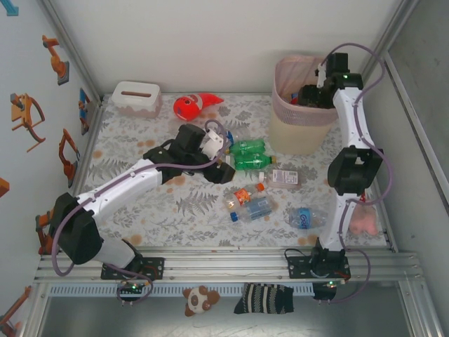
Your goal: Put the plastic bottles in the bin
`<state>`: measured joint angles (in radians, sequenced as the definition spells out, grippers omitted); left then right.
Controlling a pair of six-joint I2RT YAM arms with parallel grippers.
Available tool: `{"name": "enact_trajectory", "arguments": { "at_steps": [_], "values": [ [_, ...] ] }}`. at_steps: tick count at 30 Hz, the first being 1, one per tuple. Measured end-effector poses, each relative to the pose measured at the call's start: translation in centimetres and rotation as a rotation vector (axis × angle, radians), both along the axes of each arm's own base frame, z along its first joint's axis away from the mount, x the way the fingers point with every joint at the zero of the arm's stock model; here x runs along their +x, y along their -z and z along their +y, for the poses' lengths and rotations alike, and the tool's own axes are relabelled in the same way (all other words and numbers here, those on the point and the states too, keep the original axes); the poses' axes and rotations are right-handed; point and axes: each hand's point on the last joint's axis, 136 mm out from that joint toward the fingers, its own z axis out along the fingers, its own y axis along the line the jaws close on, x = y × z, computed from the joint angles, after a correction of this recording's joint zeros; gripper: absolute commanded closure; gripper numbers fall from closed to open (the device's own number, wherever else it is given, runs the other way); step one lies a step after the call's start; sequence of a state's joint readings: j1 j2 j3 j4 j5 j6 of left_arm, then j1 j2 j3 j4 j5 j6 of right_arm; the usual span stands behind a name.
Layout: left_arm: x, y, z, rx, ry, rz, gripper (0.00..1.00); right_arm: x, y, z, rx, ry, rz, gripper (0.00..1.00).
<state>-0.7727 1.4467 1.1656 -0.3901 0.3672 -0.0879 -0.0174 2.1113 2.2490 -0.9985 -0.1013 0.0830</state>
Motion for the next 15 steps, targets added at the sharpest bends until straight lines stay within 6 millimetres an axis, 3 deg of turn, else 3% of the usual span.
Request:
{"name": "enact_trajectory", "arguments": {
  "at_steps": [10,15],
  "values": [
    [-1.8,1.7,-1.1,0.05,0.061,0.034,0.28,-3.5,-10.2,0.9,0.061,-0.004,-0.2,0.19],
    [-3.0,2.5,-1.8,0.094,0.097,0.043,0.27,-6.4,-13.9,1.5,0.099,-0.007,-0.276,0.19]
  ]
}}
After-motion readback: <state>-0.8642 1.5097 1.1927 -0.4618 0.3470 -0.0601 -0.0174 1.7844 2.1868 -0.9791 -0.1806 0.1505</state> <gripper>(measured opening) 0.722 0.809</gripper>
